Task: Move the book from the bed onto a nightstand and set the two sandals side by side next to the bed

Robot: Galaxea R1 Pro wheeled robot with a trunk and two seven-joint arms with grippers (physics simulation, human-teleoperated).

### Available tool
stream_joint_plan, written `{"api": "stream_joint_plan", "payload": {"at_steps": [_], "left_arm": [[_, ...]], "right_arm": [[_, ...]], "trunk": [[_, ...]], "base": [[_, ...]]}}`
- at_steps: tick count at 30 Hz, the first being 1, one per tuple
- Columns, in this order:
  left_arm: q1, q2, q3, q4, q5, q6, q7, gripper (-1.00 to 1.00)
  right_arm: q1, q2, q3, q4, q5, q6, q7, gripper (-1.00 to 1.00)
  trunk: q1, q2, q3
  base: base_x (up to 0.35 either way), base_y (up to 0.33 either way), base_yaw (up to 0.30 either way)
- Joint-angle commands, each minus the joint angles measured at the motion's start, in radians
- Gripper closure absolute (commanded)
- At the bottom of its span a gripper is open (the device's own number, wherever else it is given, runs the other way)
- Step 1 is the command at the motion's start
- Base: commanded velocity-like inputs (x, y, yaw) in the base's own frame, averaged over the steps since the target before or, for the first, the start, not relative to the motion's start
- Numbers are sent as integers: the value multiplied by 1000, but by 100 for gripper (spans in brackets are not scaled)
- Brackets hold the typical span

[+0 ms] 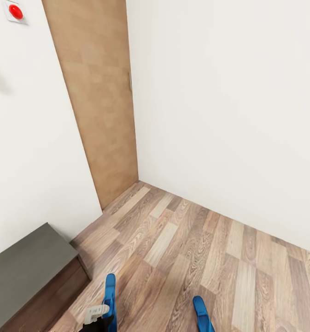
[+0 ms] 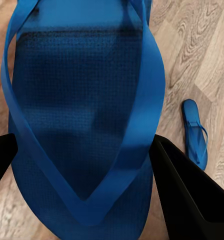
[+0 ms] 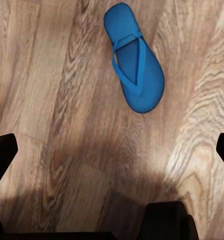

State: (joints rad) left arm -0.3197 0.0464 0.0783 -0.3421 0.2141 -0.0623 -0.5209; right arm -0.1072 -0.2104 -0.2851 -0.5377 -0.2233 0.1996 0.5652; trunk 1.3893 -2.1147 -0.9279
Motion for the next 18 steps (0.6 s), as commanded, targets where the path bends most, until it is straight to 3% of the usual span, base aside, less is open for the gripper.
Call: {"api": "stream_joint_plan", "payload": {"at_steps": [1, 15, 18], "left_arm": [[-1, 0, 5, 2, 1, -1, -7, 100], [-1, 0, 4, 2, 1, -1, -7, 100], [-1, 0, 3, 2, 1, -1, -7, 100]], "right_arm": [[0, 0, -3, -1, -10, 10, 4, -100], [0, 0, -3, -1, -10, 10, 4, -100], [0, 0, -3, -1, -10, 10, 4, -100]], "trunk": [[0, 0, -1], [0, 0, -1], [0, 0, -1]], "base": [[4, 0, 216], [0, 0, 271], [0, 0, 104]]}}
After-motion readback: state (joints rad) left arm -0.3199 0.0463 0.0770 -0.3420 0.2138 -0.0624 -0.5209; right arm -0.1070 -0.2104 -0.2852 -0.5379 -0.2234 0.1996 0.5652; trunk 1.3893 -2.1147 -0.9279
